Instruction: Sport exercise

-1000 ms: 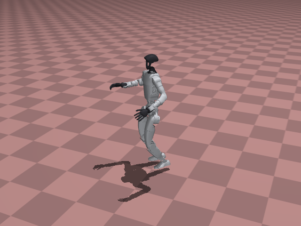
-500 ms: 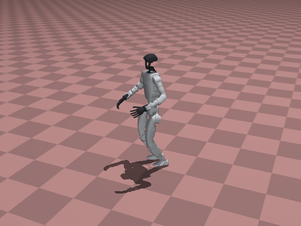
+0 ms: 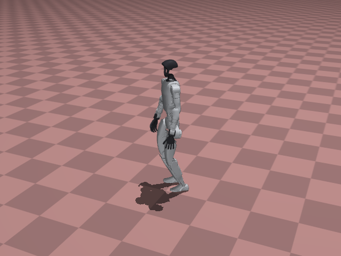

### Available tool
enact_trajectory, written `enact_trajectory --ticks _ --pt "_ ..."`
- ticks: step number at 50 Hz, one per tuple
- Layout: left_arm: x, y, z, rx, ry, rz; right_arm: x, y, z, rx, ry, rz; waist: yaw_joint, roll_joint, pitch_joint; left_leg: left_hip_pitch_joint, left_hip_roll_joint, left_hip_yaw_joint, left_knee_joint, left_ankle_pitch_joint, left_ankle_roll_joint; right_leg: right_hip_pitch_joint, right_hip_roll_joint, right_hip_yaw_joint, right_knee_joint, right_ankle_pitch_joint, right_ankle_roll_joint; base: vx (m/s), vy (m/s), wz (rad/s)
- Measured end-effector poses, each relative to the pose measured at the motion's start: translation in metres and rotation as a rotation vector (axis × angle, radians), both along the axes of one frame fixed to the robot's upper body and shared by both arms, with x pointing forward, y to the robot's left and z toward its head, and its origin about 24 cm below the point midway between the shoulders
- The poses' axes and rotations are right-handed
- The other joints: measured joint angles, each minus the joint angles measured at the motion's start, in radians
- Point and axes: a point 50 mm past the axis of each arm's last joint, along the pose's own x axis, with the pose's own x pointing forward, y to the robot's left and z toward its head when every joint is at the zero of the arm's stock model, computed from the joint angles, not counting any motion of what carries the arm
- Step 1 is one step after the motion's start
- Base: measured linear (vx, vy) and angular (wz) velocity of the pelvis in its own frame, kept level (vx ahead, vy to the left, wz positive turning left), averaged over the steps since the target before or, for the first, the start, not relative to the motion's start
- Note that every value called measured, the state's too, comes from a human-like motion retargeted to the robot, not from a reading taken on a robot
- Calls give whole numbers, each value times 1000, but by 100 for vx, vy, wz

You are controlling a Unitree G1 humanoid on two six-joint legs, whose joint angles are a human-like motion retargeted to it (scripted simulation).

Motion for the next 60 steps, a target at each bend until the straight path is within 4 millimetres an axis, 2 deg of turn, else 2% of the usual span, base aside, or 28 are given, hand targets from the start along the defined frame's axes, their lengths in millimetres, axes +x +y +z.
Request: enact_trajectory --ticks 5,13,20,28,31,33,35,37,40,42,45,47,48,50,51,52,54,57,60 --pt "-3 -5 -3 1 25 11 -6 7 -4 12 32 -18 11 18 4 -26 38 -16 58 -16 -27 26 40 -7 -52 28 -4 -1 -4 0" --pt "0 -5 -3 15 8 50 -8 8 -5 7 43 -18 22 42 0 -40 72 -31 78 -24 -37 54 81 -8 -124 77 2 0 0 0" --pt "-1 -11 -4 -1 0 97 -11 2 -5 -9 50 -20 21 50 -3 -42 73 -32 70 -16 -49 58 84 -4 -146 100 20 0 0 0" --pt "-5 -15 -6 -28 22 164 -16 -6 -5 -20 68 -46 15 51 -5 -51 57 -29 80 -15 -51 30 61 -1 -90 81 29 1 4 4" --pt "-13 2 -4 4 43 217 -14 -9 -3 -17 58 -64 12 51 -4 -61 46 -27 102 -21 -50 7 43 -3 -37 54 33 0 0 0" --pt "-17 20 0 40 45 272 -9 -19 0 -32 35 -89 7 48 -3 -71 38 -29 124 -28 -46 -12 29 -2 9 30 31 3 2 8" --pt "-18 46 8 95 20 356 -6 -42 8 -86 7 -144 0 44 -3 -83 28 -28 148 -35 -44 -34 15 2 57 6 31 6 3 17" --pt "-15 87 25 187 -51 478 -4 -81 23 -183 -45 -235 -10 38 -8 -93 14 -31 152 -26 -41 -53 5 21 86 1 29 8 3 28" --pt "-8 163 72 382 -258 696 2 -155 68 -398 -188 -409 -36 21 -24 -77 -29 -48 79 57 -45 -49 3 132 48 53 44 9 2 48" --pt "-5 209 117 536 -444 821 4 -204 113 -571 -323 -515 -40 26 -44 -61 -31 -61 14 181 -63 -21 11 159 -32 161 33 8 -1 26" --pt "2 261 198 765 -763 915 7 -263 201 -832 -578 -626 -39 36 -90 -48 -29 -56 -93 440 -113 13 6 166 -170 373 9 6 -4 22" --pt "13 279 260 917 -975 869 13 -287 269 -1000 -771 -637 -37 37 -119 -54 -25 -38 -123 554 -120 12 -4 161 -205 460 15 1 -4 21" --pt "19 284 293 992 -1073 813 19 -292 302 -1079 -863 -614 -36 39 -127 -61 -18 -32 -104 570 -118 6 -5 156 -188 471 18 0 0 0" --pt "34 282 359 1148 -1259 657 33 -292 374 -1235 -1057 -528 -30 43 -144 -76 -13 -30 -81 587 -117 -11 -7 149 -157 482 11 0 0 0" --pt "42 275 392 1230 -1346 559 40 -285 412 -1318 -1151 -461 -27 45 -155 -82 -18 -34 -85 587 -110 -21 -10 150 -150 475 4 0 0 0" --pt "49 264 423 1307 -1425 452 48 -275 446 -1396 -1240 -383 -23 46 -165 -88 -22 -37 -84 585 -103 -32 -12 150 -137 468 -1 0 0 0" --pt "64 236 472 1434 -1535 215 64 -244 502 -1527 -1378 -195 -16 46 -180 -105 -27 -39 -55 553 -80 -61 -13 149 -83 436 -5 -7 -4 0" --pt "84 184 526 1608 -1617 -152 84 -189 563 -1703 -1506 104 -5 39 -191 -136 -46 -46 37 406 -25 -118 -15 160 58 308 -11 -7 -2 -2" --pt "100 136 559 1778 -1594 -485 99 -138 596 -1862 -1534 369 14 22 -173 -192 -55 -28 247 72 50 -193 -44 134 304 18 -9 -4 0 -7"
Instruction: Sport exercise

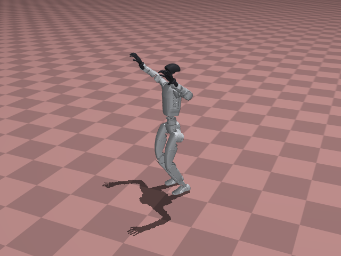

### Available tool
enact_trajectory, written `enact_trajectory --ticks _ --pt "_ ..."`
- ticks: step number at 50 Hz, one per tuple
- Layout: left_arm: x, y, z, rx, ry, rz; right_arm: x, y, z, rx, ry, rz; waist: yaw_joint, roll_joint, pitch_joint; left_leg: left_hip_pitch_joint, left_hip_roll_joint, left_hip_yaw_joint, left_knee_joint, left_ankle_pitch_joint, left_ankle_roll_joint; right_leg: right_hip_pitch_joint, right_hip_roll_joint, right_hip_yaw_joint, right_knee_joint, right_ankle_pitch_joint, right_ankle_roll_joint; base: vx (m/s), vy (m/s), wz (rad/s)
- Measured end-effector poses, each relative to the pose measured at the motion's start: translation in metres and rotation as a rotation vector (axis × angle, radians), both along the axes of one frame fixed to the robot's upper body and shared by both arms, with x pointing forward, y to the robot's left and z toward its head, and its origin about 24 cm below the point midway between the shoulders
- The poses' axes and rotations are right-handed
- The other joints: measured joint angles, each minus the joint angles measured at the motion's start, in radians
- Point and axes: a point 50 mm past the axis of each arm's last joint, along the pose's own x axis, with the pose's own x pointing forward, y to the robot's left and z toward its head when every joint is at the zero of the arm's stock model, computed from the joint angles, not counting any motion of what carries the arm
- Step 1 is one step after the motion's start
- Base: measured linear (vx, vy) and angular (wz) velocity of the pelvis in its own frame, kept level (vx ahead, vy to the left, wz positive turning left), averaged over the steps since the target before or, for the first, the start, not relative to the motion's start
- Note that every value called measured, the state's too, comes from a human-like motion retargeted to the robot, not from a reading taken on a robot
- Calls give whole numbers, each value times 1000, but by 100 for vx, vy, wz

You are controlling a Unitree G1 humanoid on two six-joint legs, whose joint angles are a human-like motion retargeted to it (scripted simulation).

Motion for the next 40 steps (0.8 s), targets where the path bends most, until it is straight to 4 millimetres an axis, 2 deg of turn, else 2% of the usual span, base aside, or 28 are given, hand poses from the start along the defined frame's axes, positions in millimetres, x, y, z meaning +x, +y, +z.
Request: enact_trajectory --ticks 2,4,5,7,8,9,10,11,12,13,15,17,20,23,25,27,30,32,35,37,40 --pt "8 -18 8 119 54 21 7 18 6 -106 36 -17 12 -6 30 -45 6 20 172 -183 25 -46 -38 -38 179 -183 -4 0 0 0" --pt "10 -15 0 116 123 51 9 17 -3 -110 69 -33 7 -12 60 -75 11 35 266 -272 42 -72 -59 -57 268 -280 -15 3 2 2" --pt "8 -7 -8 77 165 67 9 11 -12 -79 83 -37 -4 -15 73 -82 12 37 275 -295 48 -78 -61 -61 276 -298 -13 11 5 4" --pt "-13 22 -36 -98 240 93 -3 -18 -56 95 126 -20 -40 -33 102 -29 10 33 152 -228 65 -28 -33 -41 153 -207 2 15 6 9" --pt "-19 36 -60 -220 276 93 -11 -35 -87 213 160 -17 -52 -44 103 9 7 39 63 -160 77 8 -14 -9 66 -131 22 18 6 3" --pt "-24 53 -95 -375 311 101 -16 -49 -121 339 202 -17 -52 -40 92 46 9 40 -33 -13 62 45 -13 -10 -26 -16 4 19 4 -21" --pt "-24 65 -139 -549 349 98 -19 -60 -158 472 246 -14 -46 -28 75 83 12 38 -132 175 33 82 -21 -28 -119 118 -31 17 3 -34" --pt "-29 74 -184 -716 388 120 -22 -69 -196 610 298 -26 -44 -20 61 97 7 33 -200 293 17 93 -15 -21 -184 212 -35 15 3 -27" --pt "-32 76 -228 -874 432 135 -26 -73 -233 747 349 -36 -42 -14 52 108 1 28 -255 382 4 102 -8 -12 -237 283 -39 10 3 -12" --pt "-36 73 -268 -1016 479 154 -30 -73 -270 881 401 -46 -39 -13 50 113 -7 22 -283 411 -4 105 0 0 -266 310 -43 7 2 -14" --pt "-50 57 -337 -1261 588 199 -40 -63 -337 1121 517 -65 -35 -14 58 105 -26 3 -280 398 -6 97 21 27 -270 311 -47 0 0 -12" --pt "-60 34 -392 -1433 715 239 -47 -43 -392 1312 637 -80 -28 -17 66 99 -39 -12 -252 332 2 96 37 37 -267 286 -45 -3 0 -34" --pt "-72 -6 -448 -1612 903 258 -55 -3 -453 1523 819 -74 -13 -25 86 91 -39 -17 -168 118 9 93 50 17 -219 155 -32 -6 0 -46" --pt "-72 -46 -486 -1729 1069 245 -57 42 -500 1675 1006 -61 8 -23 126 81 -13 -9 -59 -128 28 89 47 -46 -129 -50 0 -8 -2 -38" --pt "-72 -76 -508 -1792 1172 248 -61 74 -529 1749 1141 -74 16 -22 153 72 3 -1 -12 -215 29 84 44 -78 -83 -132 15 -9 -2 -14" --pt "-68 -106 -528 -1837 1259 251 -61 106 -554 1795 1264 -93 18 -20 171 77 9 2 -28 -226 22 95 48 -93 -109 -139 20 -7 -2 -6" --pt "-77 -140 -546 -1884 1385 276 -77 139 -578 1846 1419 -149 23 -13 164 90 19 4 -86 -196 3 117 59 -105 -186 -94 29 -6 -1 -11" --pt "-84 -150 -553 -1888 1445 305 -88 148 -587 1866 1476 -195 26 -8 153 99 24 4 -127 -174 -5 129 68 -105 -235 -59 34 -3 0 -6" --pt "-92 -153 -558 -1877 1497 355 -97 149 -593 1871 1511 -256 27 -6 133 114 23 3 -201 -133 -16 148 79 -100 -320 -3 47 0 0 0" --pt "-102 -150 -560 -1867 1518 406 -105 143 -595 1859 1522 -305 25 -1 135 112 30 6 -189 -131 -24 141 79 -97 -302 0 50 0 0 0" --pt "-112 -135 -560 -1836 1527 484 -111 125 -593 1818 1514 -379 20 2 127 112 30 11 -200 -121 -31 135 79 -90 -304 9 53 0 0 0"
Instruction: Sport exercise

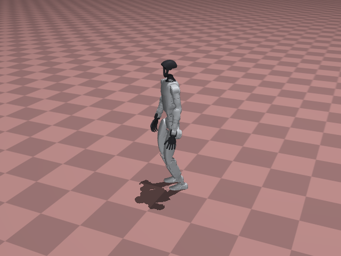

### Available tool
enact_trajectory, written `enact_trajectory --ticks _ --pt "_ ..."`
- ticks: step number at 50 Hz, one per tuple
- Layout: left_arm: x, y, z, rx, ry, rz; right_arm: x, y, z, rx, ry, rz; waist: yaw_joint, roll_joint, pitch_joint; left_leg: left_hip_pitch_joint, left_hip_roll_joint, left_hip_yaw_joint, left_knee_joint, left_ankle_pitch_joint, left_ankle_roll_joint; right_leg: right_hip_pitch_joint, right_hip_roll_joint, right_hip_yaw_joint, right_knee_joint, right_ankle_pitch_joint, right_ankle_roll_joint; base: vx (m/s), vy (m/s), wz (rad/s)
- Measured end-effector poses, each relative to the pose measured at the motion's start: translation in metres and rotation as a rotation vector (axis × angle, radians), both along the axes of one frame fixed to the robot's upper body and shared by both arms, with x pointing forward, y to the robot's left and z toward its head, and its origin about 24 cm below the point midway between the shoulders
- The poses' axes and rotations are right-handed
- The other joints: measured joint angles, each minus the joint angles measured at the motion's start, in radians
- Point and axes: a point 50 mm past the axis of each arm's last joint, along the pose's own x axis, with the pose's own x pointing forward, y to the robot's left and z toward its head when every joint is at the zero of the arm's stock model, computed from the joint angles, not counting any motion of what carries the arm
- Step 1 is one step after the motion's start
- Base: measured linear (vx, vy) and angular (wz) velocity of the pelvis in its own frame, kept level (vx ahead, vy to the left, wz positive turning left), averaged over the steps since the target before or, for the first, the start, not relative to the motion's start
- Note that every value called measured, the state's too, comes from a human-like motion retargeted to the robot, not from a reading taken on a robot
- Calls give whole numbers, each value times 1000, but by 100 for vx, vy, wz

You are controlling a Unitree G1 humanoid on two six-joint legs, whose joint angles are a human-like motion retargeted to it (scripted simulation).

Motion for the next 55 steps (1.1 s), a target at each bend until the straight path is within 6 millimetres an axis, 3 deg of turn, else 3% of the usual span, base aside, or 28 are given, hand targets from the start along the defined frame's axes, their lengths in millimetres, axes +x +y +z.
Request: enact_trajectory --ticks 5,10,12,14,16,18,20,22,23,25,27,30,33,36,39,40,43,47,48,51,55 --pt "-3 48 13 118 15 -1 6 -50 17 -137 -11 27 -12 3 -12 -5 -5 9 -14 3 6 -10 -2 15 -5 2 -8 0 0 0" --pt "19 121 57 314 -110 -55 33 -120 68 -322 -117 134 -26 6 -14 -34 -10 10 41 -37 47 -44 -5 35 55 -45 -39 4 2 -3" --pt "37 154 92 433 -217 -103 51 -149 105 -426 -201 205 -34 7 -9 -61 -11 13 107 -65 69 -71 -9 48 117 -88 -66 8 2 -4" --pt "60 184 142 581 -358 -179 74 -175 157 -558 -318 294 -42 7 -4 -94 -9 27 190 -98 87 -105 -18 51 201 -144 -96 10 1 1" --pt "77 205 211 747 -533 -251 93 -191 228 -721 -477 378 -57 -1 -2 -132 -14 52 259 -129 109 -148 -37 50 286 -209 -132 14 1 16" --pt "89 210 282 916 -728 -307 106 -192 301 -910 -667 442 -70 -7 -6 -142 -15 73 270 -131 119 -164 -49 40 312 -225 -157 18 1 14" --pt "92 206 332 1044 -919 -299 107 -187 355 -1081 -855 442 -80 -6 -19 -102 -12 87 190 -58 121 -125 -39 46 234 -140 -159 21 1 9" --pt "86 202 344 1088 -1078 -171 97 -187 376 -1180 -1002 358 -82 1 -51 -40 -10 88 32 211 80 -53 -31 64 68 89 -155 21 0 2" --pt "82 201 337 1078 -1136 -70 91 -190 376 -1199 -1052 296 -80 5 -74 -17 -10 89 -49 397 46 -27 -33 67 -16 226 -154 19 -2 2" --pt "74 199 305 1008 -1193 152 80 -195 355 -1181 -1089 166 -76 10 -104 2 -11 94 -145 605 5 -6 -37 72 -109 393 -151 13 -1 2" --pt "65 191 263 891 -1152 318 68 -197 315 -1078 -1043 55 -71 13 -106 -14 -9 82 -108 606 -2 -23 -29 84 -68 395 -141 3 0 -2" --pt "61 164 199 693 -1040 495 55 -185 246 -884 -927 -76 -63 12 -97 -35 -20 55 -52 535 -1 -40 -12 113 -22 350 -135 0 0 0" --pt "62 129 149 492 -922 551 53 -154 180 -665 -799 -127 -54 7 -75 -37 -18 30 23 404 3 -40 3 115 32 284 -142 -4 1 -25" --pt "72 92 117 264 -843 519 61 -108 132 -437 -704 -104 -40 -1 -27 -38 1 19 175 116 21 -32 0 75 157 46 -127 -6 2 -28" --pt "90 49 96 38 -765 382 82 -51 101 -209 -642 -9 -37 -9 63 -54 26 34 368 -156 43 -50 -30 21 366 -222 -104 -7 3 -2" --pt "97 33 90 -26 -738 318 90 -31 94 -140 -632 34 -44 -17 90 -58 27 40 405 -198 53 -59 -38 19 418 -270 -99 -6 4 16" --pt "112 -4 86 -163 -705 128 109 9 96 16 -658 147 -67 -30 94 -11 3 46 271 -125 82 -36 -31 53 338 -180 -120 0 4 0" --pt "105 -22 88 -270 -691 90 106 29 102 159 -667 184 -73 -36 18 42 -21 64 -36 315 48 -10 -31 105 91 158 -179 1 2 -20" --pt "103 -21 89 -282 -694 102 105 29 103 177 -669 182 -72 -39 4 38 -26 73 -78 374 42 -22 -34 112 64 210 -179 -1 2 -21" --pt "99 -16 90 -288 -693 143 104 27 108 200 -687 167 -63 -46 0 7 -36 80 -50 378 46 -60 -37 132 90 225 -179 -4 1 -19" --pt "97 0 93 -238 -703 166 111 17 121 176 -747 147 -47 -55 5 -45 -24 87 95 203 53 -91 -31 124 151 124 -177 -5 -2 -24"
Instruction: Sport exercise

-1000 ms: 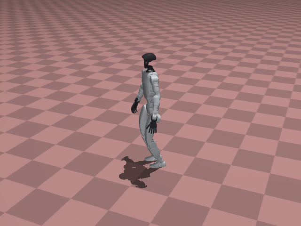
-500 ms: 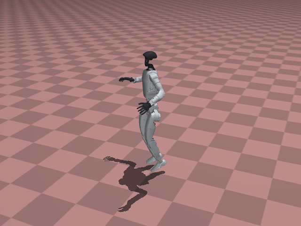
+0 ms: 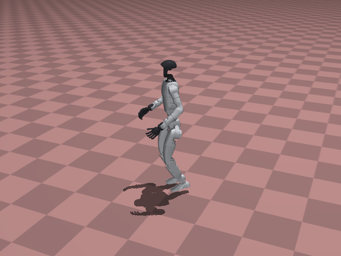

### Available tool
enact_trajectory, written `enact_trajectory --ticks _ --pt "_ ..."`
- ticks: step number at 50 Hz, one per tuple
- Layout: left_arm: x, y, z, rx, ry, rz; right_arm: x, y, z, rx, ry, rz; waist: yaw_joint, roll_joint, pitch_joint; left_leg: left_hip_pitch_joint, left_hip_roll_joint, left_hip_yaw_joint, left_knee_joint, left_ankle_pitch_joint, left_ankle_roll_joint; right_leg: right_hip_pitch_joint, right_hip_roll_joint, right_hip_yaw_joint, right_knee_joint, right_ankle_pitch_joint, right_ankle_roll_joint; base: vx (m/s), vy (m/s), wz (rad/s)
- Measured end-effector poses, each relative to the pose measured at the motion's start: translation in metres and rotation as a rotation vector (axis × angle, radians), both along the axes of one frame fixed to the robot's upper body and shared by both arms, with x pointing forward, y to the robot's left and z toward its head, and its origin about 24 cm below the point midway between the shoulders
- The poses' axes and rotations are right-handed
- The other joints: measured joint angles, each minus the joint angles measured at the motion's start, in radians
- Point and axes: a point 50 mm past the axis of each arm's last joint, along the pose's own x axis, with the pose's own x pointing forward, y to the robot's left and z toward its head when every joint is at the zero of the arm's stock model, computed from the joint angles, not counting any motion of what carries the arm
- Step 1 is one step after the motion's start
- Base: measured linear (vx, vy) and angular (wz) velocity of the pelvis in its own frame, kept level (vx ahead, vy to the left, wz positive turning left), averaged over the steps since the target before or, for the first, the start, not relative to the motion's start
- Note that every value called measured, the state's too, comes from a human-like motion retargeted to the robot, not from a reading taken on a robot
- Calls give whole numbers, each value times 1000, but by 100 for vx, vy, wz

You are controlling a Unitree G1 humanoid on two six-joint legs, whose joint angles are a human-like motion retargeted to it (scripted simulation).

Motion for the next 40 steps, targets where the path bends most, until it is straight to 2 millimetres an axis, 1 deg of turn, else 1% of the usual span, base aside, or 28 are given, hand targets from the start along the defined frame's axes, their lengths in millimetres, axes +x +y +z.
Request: enact_trajectory --ticks 2,5,7,8,10,13,15,16,17,18,20,22,23,25,28,33,35,38,40 --pt "0 7 1 30 4 1 5 -4 6 -22 -28 -10 12 2 18 -26 19 -3 123 -159 1 -14 4 -19 79 -123 12 -6 -3 -25" --pt "0 14 -3 74 32 -5 14 -7 10 -85 -59 -6 30 10 69 -73 49 -15 328 -401 13 -55 -11 -82 274 -375 42 -7 -3 -18" --pt "-2 12 -11 82 68 -1 18 -7 7 -121 -60 -6 20 -6 92 -113 23 -18 376 -418 20 -101 -71 -121 386 -471 61 -12 -5 25" --pt "-3 10 -15 82 89 3 18 -5 4 -133 -55 -10 12 -16 95 -133 8 -17 385 -418 29 -124 -97 -129 425 -501 63 -10 -3 41" --pt "-7 4 -24 77 125 3 17 -2 -3 -140 -37 -19 -2 -32 90 -159 -16 -13 382 -418 50 -162 -133 -133 469 -527 71 -6 0 34" --pt "-11 -3 -31 59 151 0 12 1 -12 -117 -12 -44 -13 -38 85 -120 -38 -16 313 -418 72 -141 -136 -124 436 -500 71 3 1 -8" --pt "-15 -6 -33 50 159 7 4 1 -18 -96 15 -61 -6 -23 92 -44 -22 -13 257 -418 72 -72 -90 -98 359 -440 64 13 6 -49" --pt "-17 -5 -33 46 163 20 0 0 -21 -92 31 -72 2 -3 92 -5 3 -7 219 -389 66 -29 -52 -84 289 -380 53 13 6 -56" --pt "-18 -4 -34 43 166 37 -4 -2 -24 -89 49 -83 8 10 89 32 19 -2 167 -339 60 10 -23 -70 218 -313 43 10 5 -43" --pt "-20 -3 -35 38 171 62 -8 -3 -28 -87 71 -96 7 11 77 64 20 4 91 -245 54 41 -15 -58 143 -231 35 8 3 -29" --pt "-25 -1 -38 31 188 123 -19 -6 -38 -84 128 -122 5 6 49 111 4 1 -64 16 7 81 -8 -28 13 -51 27 6 0 -19" --pt "-28 5 -41 32 204 187 -28 -12 -47 -96 181 -151 0 -2 27 143 -12 10 -188 175 -20 91 -13 -7 -62 76 33 0 0 0" --pt "-29 8 -42 36 212 216 -32 -15 -51 -103 204 -167 -1 -6 20 153 -17 17 -225 215 -24 90 -16 0 -79 108 37 0 0 0" --pt "-35 15 -44 48 235 264 -43 -22 -58 -122 250 -197 -3 -14 19 152 -22 22 -221 243 -27 80 -19 14 -62 129 49 0 0 0" --pt "-38 26 -46 79 260 310 -52 -33 -64 -156 296 -233 -2 -26 16 142 -28 25 -204 239 -32 69 -21 24 -58 129 62 0 0 0" --pt "-39 49 -43 161 281 333 -62 -54 -69 -228 362 -287 8 -33 19 120 -12 18 -123 86 -46 74 -4 27 -74 90 82 -2 -2 -5" --pt "-39 57 -41 193 290 323 -65 -60 -72 -251 392 -301 17 -31 28 108 7 11 -46 -21 -56 86 9 20 -64 22 86 -6 -5 -15" --pt "-38 67 -40 252 321 286 -68 -67 -77 -295 452 -299 31 -18 65 81 53 -9 132 -228 -57 98 31 -16 14 -167 90 -8 -6 -9" --pt "-39 69 -44 279 363 261 -70 -67 -83 -319 499 -293 36 -4 101 59 86 -25 248 -317 -62 96 44 -45 81 -263 92 -10 -6 1"
